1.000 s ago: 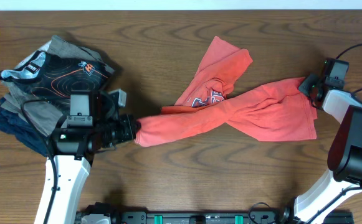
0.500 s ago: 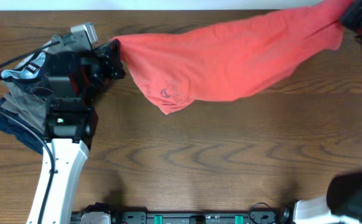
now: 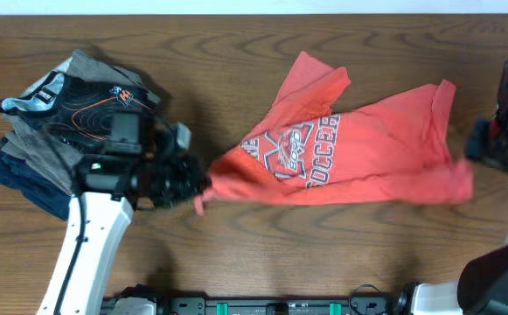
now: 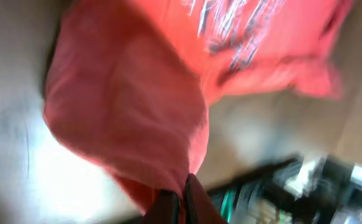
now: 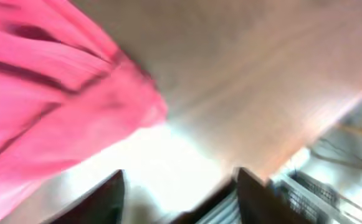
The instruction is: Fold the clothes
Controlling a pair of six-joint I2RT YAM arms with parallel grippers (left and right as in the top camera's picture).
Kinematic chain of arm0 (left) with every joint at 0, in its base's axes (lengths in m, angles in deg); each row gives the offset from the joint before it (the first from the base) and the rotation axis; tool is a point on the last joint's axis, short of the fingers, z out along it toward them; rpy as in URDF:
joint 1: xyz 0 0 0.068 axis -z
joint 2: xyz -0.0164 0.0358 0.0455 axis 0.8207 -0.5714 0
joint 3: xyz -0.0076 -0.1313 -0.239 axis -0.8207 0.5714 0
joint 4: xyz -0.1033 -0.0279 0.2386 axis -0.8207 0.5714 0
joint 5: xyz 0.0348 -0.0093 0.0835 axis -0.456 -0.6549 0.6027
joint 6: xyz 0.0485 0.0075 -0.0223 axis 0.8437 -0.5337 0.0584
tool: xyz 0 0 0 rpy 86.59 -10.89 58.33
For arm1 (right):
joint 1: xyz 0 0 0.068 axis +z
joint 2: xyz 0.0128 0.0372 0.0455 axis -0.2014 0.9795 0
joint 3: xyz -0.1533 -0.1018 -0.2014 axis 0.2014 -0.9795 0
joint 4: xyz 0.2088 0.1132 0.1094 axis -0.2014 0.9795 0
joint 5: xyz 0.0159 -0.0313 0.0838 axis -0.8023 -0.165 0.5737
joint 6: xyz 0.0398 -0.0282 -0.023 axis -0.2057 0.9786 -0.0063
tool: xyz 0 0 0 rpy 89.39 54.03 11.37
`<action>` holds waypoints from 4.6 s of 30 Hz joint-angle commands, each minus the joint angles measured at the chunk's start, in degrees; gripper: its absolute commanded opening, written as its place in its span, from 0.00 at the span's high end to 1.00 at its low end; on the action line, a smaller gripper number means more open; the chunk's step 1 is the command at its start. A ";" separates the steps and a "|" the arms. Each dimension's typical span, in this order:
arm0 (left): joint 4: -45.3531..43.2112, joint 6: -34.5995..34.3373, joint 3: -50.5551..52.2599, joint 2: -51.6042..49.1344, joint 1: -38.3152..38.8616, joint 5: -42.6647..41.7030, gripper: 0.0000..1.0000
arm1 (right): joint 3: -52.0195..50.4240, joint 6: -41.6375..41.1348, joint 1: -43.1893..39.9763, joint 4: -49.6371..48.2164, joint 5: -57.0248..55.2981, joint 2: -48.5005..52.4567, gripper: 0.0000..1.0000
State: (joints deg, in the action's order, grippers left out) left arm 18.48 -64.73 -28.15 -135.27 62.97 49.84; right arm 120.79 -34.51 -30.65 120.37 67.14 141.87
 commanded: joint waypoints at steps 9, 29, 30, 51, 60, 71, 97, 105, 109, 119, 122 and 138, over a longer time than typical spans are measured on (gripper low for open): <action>4.66 4.42 3.28 -0.98 1.16 12.50 0.94 | -6.25 0.44 -4.90 -5.84 16.44 -0.50 0.39; 1.95 4.39 3.28 -0.98 1.16 12.48 0.94 | -30.53 -14.32 -4.96 -42.80 16.83 0.74 0.36; 1.95 4.39 3.28 -0.98 1.16 12.48 0.94 | -31.43 -14.32 -4.96 -43.63 16.85 0.79 0.35; -3.50 4.09 3.28 -0.98 1.16 12.48 0.94 | -30.03 -13.99 -4.96 -49.48 26.80 -1.29 0.99; -21.22 -3.54 3.26 -0.98 1.11 12.48 0.94 | -8.28 2.14 -4.96 -33.46 39.15 -5.25 0.96; -12.17 -4.22 3.26 -0.98 1.11 12.44 0.94 | -20.00 -17.33 -5.90 -11.56 -7.02 -5.51 0.62; -10.19 -4.17 3.26 -0.98 1.11 12.48 0.94 | -38.91 -18.36 -6.05 -37.86 8.28 -1.03 0.51; -10.19 -4.20 3.26 -0.98 1.11 12.48 0.94 | -39.15 -19.91 -6.21 -30.25 8.04 -0.90 0.99; -10.21 -4.17 3.26 -0.98 1.11 12.48 0.94 | -39.15 -21.77 -6.21 -25.18 9.16 -0.90 0.90; -10.23 -4.17 3.26 -0.98 1.11 12.50 0.94 | -39.63 -21.79 -6.19 -15.45 11.56 -0.90 0.67; -10.27 -4.20 3.26 -0.98 1.11 12.50 0.94 | -40.74 -21.90 -6.19 -14.82 11.32 -0.90 0.68; -10.40 -4.20 3.26 -0.98 1.11 12.50 0.94 | -32.79 -24.70 -6.91 -14.58 15.37 -3.41 0.51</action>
State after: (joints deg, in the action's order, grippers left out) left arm 8.06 -68.84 -24.89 -136.14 64.02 62.04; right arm 85.32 -58.35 -36.70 105.17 84.37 140.17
